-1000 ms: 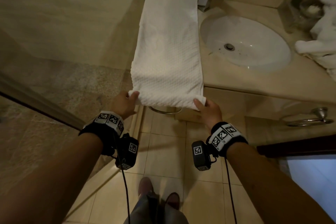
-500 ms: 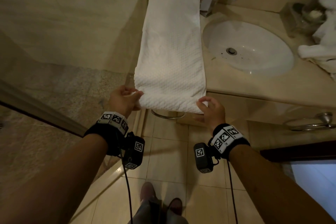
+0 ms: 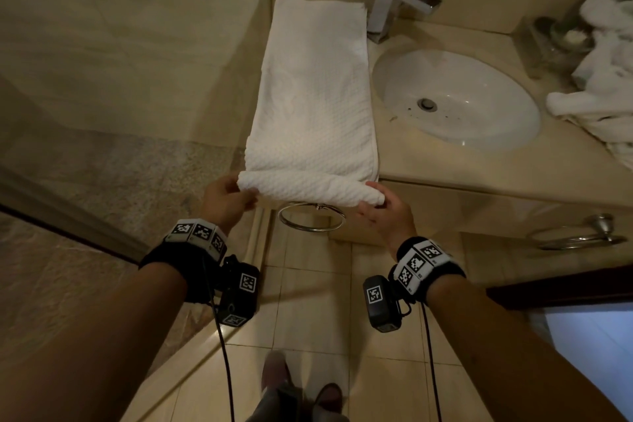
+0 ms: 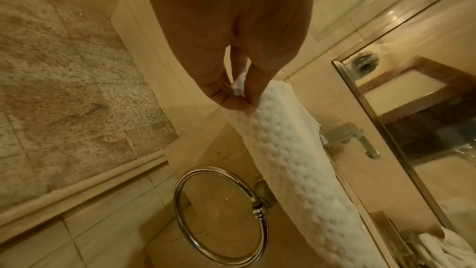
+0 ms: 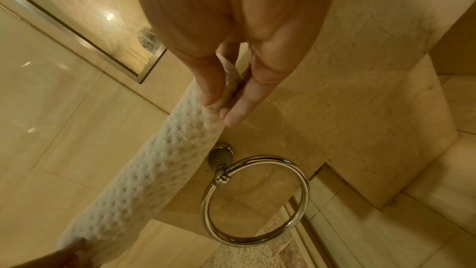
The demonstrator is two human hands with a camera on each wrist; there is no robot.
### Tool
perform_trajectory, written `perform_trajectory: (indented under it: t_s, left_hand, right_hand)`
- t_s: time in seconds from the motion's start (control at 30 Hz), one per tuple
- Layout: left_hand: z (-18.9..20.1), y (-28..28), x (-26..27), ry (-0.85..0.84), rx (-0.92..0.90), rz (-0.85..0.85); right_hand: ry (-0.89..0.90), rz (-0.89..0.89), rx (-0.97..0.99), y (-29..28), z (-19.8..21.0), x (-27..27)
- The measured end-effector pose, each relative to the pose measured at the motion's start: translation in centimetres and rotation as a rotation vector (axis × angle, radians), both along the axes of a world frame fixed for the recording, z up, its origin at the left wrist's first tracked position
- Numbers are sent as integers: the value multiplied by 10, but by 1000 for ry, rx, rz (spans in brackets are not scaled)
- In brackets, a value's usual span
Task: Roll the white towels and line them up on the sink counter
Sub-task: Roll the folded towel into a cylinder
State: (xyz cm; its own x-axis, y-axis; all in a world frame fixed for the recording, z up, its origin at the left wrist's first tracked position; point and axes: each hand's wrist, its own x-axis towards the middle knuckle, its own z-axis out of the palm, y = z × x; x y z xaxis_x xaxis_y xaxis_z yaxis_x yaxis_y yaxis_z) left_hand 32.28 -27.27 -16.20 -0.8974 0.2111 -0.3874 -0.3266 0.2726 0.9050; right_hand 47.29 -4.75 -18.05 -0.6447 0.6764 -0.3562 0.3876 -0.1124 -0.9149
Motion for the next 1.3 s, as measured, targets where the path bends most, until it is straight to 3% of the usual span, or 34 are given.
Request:
perform_trajectory:
  t_s: [0.1,0.23,0.4,0.67,0.8,0.87,0.93,1.0,1.1,1.13,1.23,1.3]
  left_hand:
    - [-3,4,-7,31,-119,20]
    - [1,6,-17,56,-219,36]
    - [7,17,-20,-73,-43,130]
    - [21,29,-30,-285,116,220]
    - [29,32,-41,-317,106,237]
    - [34,36,-47,-313,36,223]
    - [41,43,-53,-346,5,222]
    - [49,51,-57,-352,-8,212]
    - [54,57,-62,-339,-80,200]
    - [55,58,-64,-330,-110,196]
    - [46,58,-73,-231,-258,33]
    - [47,57,-74,-204,-284,26]
  right_hand:
    - [43,-30,-43,3,2,-3]
    - [-12,5,115,9,4,-11]
    - [-73,32,222,16,12,-20]
    - [-62,-100,-14,22,23,-45]
    - [-130,-206,45,23,30,-55]
    - [-229,-216,237,22,42,-57]
    - [-256,-131,596,18,54,-58]
    - [-196,117,976,10,67,-60]
    - [-115,680,1070,-2,69,-66]
    - [-127,785,1091,-6,68,-69]
    - [-301,851,1277,-14,54,-78]
    - [-334,780,1367,-17,48,-85]
